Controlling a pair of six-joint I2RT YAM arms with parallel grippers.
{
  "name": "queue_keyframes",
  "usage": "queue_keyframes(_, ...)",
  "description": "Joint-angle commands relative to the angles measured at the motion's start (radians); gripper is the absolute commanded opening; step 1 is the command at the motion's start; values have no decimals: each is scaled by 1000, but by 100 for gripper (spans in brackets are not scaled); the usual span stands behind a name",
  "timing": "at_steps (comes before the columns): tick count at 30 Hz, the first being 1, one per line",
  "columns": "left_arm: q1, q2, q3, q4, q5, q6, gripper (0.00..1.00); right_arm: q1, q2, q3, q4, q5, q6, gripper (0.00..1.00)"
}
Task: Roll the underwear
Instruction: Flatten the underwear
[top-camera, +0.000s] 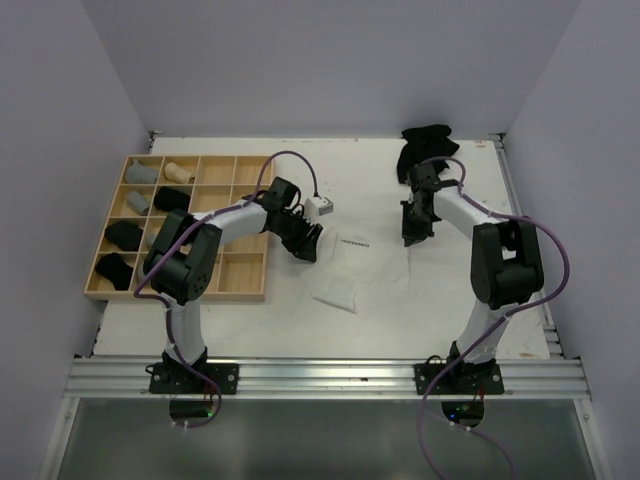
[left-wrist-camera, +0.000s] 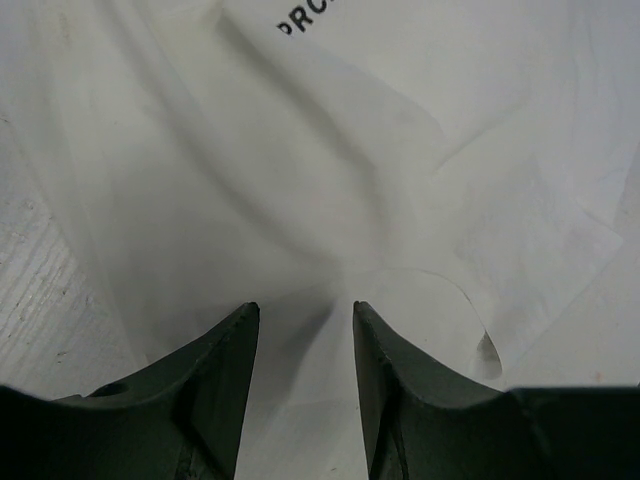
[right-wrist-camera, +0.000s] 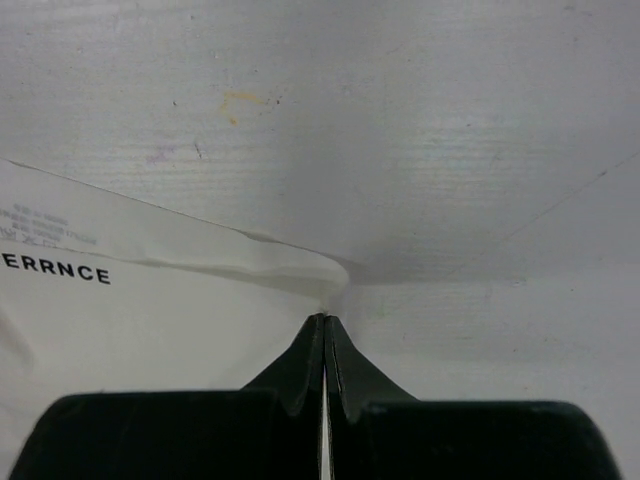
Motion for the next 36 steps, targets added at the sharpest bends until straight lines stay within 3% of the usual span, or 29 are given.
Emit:
queue_keyframes(1, -2, 84, -31, -47, -75, -4, 48, -29, -65, -13, -14, 5, -23, 0)
queue_keyframes(24, 0, 58, -53, -27, -75, -16, 43, -74, -86, -120, -5, 80, 9, 0)
queue_keyframes(28, 4, 12, -76, 4, -5, -12, 43, -75, -83, -136, 15, 83, 11, 0)
queue_keyframes(31, 10, -136, -131, 73, 64, -6, 43, -78, -79, -140, 29, 83, 6, 0)
queue_keyframes(36, 13, -199, -59, 105, 46, -19, 46, -78, -68, -140, 53, 53, 6, 0)
